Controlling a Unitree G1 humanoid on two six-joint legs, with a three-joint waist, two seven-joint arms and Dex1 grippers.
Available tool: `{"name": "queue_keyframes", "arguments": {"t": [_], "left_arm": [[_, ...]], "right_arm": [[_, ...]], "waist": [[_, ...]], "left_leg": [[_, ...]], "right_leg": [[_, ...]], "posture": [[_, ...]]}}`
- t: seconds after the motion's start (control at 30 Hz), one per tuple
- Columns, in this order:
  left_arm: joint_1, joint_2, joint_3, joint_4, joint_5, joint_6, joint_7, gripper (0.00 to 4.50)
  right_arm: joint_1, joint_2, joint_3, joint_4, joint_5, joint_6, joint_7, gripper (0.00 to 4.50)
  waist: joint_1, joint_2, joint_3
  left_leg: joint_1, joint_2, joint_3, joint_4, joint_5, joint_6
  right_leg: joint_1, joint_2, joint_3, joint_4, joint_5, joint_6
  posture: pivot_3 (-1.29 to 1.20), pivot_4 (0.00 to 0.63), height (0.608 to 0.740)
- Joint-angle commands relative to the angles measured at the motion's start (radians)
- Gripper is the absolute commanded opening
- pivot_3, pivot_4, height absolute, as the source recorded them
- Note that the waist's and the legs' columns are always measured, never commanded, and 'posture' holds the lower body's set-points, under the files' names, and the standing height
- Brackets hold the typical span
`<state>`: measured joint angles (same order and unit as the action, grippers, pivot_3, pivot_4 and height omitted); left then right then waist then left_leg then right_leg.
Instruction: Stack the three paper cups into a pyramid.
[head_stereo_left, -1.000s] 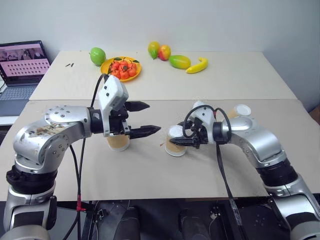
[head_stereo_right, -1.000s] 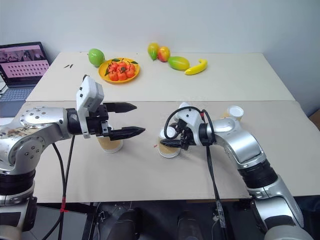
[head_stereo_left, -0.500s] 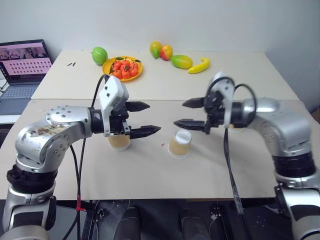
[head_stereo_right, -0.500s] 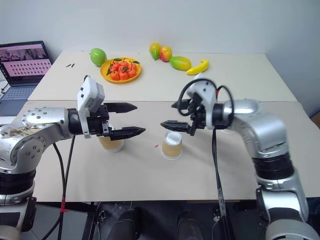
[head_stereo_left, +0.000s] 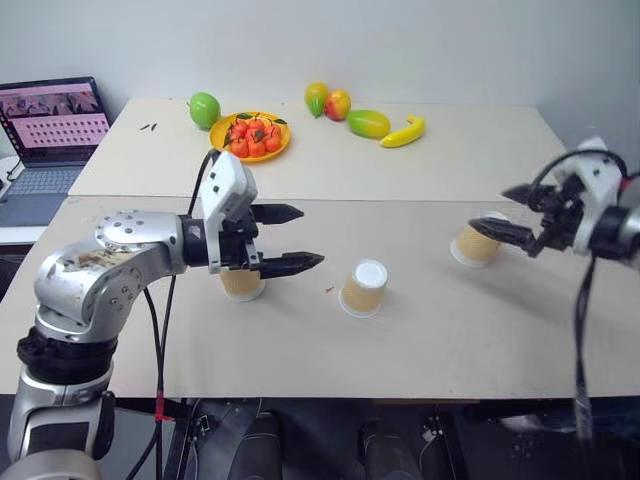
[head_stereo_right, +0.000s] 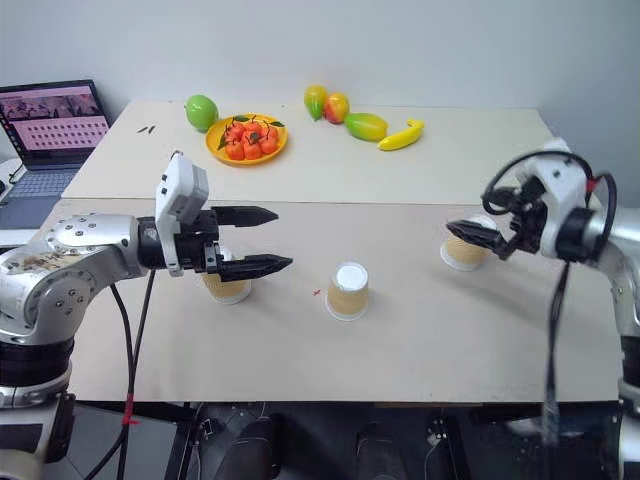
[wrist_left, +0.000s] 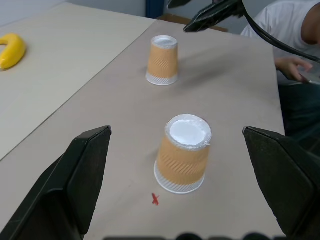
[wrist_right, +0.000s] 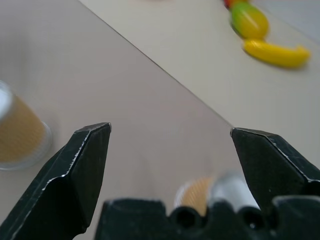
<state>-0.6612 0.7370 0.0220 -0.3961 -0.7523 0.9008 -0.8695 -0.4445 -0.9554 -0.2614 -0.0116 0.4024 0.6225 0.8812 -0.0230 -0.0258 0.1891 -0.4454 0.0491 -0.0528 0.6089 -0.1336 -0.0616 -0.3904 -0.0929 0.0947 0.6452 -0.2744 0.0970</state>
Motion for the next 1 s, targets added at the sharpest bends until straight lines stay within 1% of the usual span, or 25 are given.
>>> {"name": "queue_keyframes", "arguments": {"t": [0.03,0.13,0.27,0.57,1.0], "left_arm": [[-0.044,0.002,0.022,0.001,-0.03,0.003,-0.014,4.5],[-0.062,0.005,0.013,0.019,-0.026,-0.001,-0.022,4.5],[-0.075,0.01,-0.001,0.033,-0.013,-0.012,-0.035,4.5],[-0.053,0.037,-0.005,0.017,0.025,-0.019,-0.035,4.5],[-0.019,0.068,0.035,-0.05,0.005,0.023,0.024,4.5]], "right_arm": [[0.1,0.051,-0.123,0.025,-0.017,-0.127,-0.059,4.47],[0.166,0.106,-0.166,0.055,-0.01,-0.186,-0.09,4.47],[0.179,0.155,-0.168,0.124,-0.012,-0.251,-0.108,4.47],[0.058,0.203,-0.086,0.304,-0.048,-0.342,-0.11,4.47],[-0.151,0.252,0.016,0.544,-0.099,-0.438,-0.074,4.47]], "waist": [[-0.003,0.0,0.0],[-0.007,0.0,0.0],[-0.02,0.0,0.0],[-0.023,0.0,0.0],[-0.023,0.0,0.0]], "left_leg": [[0.0,0.0,0.0,0.0,0.0,0.0],[0.001,0.0,0.0,0.0,0.0,0.0],[0.001,0.0,0.0,0.001,0.0,0.0],[0.002,0.0,0.0,0.001,0.0,0.0],[0.002,0.0,0.0,0.0,0.0,0.0]], "right_leg": [[0.0,0.0,0.0,0.0,0.0,0.0],[0.0,0.0,0.0,0.001,0.0,0.0],[0.001,0.0,0.0,0.001,0.0,0.0],[0.002,0.0,0.001,0.001,0.0,0.0],[0.002,0.0,0.0,0.001,0.0,0.0]], "posture": [[0.0,0.15,0.732],[0.0,0.15,0.732],[0.0,0.15,0.732],[0.0,0.15,0.732],[0.0,0.15,0.732]]}}
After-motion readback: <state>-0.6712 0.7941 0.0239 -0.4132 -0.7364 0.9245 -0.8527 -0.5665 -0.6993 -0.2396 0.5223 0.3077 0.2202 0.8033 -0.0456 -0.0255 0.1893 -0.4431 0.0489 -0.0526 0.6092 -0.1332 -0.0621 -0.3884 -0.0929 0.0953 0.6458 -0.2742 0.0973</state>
